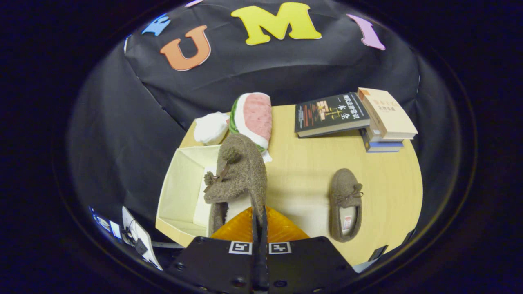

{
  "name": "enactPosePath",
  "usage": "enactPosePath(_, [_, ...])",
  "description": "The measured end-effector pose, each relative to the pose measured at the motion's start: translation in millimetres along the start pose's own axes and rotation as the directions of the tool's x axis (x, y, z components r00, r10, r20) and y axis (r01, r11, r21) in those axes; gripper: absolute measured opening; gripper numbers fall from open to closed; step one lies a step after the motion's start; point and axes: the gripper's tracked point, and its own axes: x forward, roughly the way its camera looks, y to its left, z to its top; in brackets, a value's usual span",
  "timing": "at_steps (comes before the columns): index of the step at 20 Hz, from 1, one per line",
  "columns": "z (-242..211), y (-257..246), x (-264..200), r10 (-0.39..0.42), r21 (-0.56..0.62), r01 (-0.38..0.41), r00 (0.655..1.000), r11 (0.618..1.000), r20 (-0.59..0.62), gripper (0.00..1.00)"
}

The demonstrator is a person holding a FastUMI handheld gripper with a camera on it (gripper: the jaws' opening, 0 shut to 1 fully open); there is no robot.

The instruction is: Open the storage box then place both shoes into the box .Put the left shoe in first, then the right shoe, with the right side of both shoes facing outward in a uniform manner.

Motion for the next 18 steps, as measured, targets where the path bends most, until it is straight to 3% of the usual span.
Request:
enactPosePath(7, [-1,101,16,0.097,-0.017,-0.098,0.995,0.995,-0.023,0.00])
enactPosePath(10, [-12,141,39,0.121,0.030,-0.120,0.991,0.992,-0.049,0.00])
enactPosePath(18, [-51,162,122,-0.040,0.268,0.078,0.989,0.960,-0.145,0.00])
